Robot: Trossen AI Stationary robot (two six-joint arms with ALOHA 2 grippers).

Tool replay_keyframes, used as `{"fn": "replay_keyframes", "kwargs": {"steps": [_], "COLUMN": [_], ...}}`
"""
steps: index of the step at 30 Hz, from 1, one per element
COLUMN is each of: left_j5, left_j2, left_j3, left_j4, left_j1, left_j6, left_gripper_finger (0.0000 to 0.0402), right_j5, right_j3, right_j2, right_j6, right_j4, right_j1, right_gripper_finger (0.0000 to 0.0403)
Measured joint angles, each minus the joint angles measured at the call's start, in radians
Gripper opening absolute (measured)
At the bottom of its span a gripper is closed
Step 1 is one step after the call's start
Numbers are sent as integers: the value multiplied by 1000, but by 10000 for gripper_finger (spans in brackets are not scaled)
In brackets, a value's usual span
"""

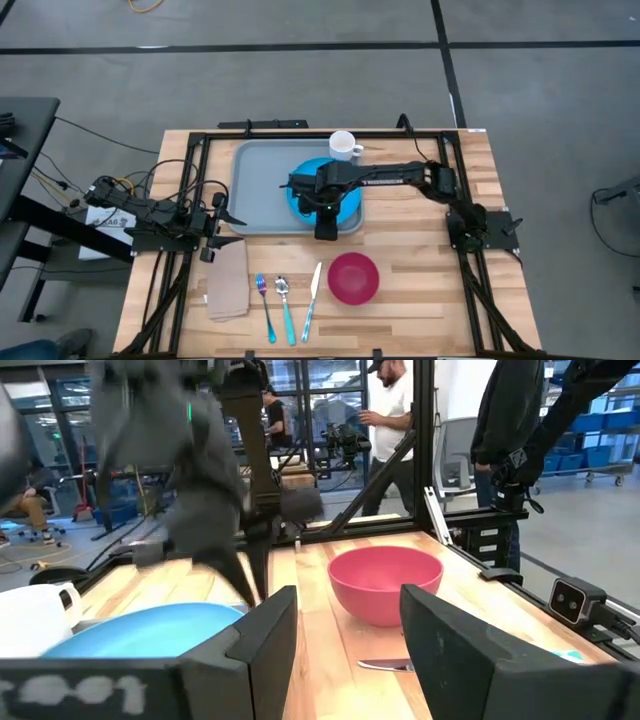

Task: Set up tray
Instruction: Put the pink bowl on the blue plate

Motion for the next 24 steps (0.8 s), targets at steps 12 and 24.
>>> {"fn": "replay_keyframes", "kwargs": {"steps": [12, 24], "left_j5": [0, 0], "left_j2": [0, 0], "left_j3": [0, 0], "left_j4": [0, 0], "left_j1": [0, 0], "left_j6": [1, 2], "left_gripper_finger": [169, 169], "right_j5": [-56, 134], "right_j3": [26, -59], "right_j2": [-308, -340], "right_j6": [-11, -12], "right_j4": [-146, -196], "right_j1": [117, 349], "right_gripper_finger": [48, 48]}}
